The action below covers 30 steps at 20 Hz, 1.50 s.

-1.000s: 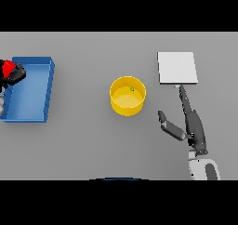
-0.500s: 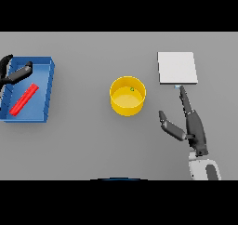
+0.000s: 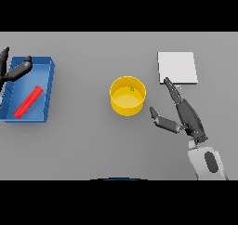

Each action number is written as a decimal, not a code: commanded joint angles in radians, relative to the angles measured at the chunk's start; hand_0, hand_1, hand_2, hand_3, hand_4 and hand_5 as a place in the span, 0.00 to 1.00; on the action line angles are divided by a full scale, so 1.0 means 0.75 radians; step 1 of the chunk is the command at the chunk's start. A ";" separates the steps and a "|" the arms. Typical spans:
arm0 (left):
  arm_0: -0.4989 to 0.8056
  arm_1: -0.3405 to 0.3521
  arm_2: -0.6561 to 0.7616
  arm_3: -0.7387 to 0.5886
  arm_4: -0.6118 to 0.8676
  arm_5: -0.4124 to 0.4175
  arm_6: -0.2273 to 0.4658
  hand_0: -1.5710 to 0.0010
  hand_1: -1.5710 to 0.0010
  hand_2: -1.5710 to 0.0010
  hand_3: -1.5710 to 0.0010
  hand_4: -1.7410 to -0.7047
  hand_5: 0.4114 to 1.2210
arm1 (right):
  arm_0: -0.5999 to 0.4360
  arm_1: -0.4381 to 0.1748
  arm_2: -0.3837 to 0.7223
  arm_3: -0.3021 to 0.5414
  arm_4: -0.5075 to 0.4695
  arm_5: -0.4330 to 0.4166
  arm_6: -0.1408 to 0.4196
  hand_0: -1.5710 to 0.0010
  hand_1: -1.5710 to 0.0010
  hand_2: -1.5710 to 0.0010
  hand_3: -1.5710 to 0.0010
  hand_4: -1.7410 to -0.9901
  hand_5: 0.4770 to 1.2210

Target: Pick up the red beaker and tilt it to pour out 1 green nut into yellow bowl. Pick up the yellow bowl and place it on the metallic measuring scale.

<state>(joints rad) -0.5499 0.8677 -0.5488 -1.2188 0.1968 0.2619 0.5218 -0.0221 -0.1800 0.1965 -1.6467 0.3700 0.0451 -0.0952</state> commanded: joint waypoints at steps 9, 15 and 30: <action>-0.017 -0.003 -0.009 -0.003 0.001 -0.014 0.008 1.00 1.00 1.00 1.00 0.92 0.38 | -0.351 -0.254 0.246 0.130 0.382 0.206 0.024 1.00 1.00 1.00 1.00 0.62 0.25; -0.030 -0.016 -0.020 0.006 -0.008 -0.014 0.017 1.00 1.00 1.00 1.00 0.91 0.38 | -0.541 -0.267 0.356 0.266 0.446 0.338 -0.029 1.00 1.00 1.00 1.00 0.62 0.25; -0.032 -0.005 -0.011 0.031 -0.006 -0.026 -0.010 1.00 1.00 1.00 1.00 0.91 0.40 | -0.817 -0.198 0.534 0.649 0.540 0.513 -0.121 1.00 1.00 1.00 1.00 0.59 0.26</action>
<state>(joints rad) -0.5738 0.8644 -0.5569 -1.1954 0.1925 0.2424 0.5163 -0.6350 -0.3289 0.5969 -1.1600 0.7754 0.4294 -0.1828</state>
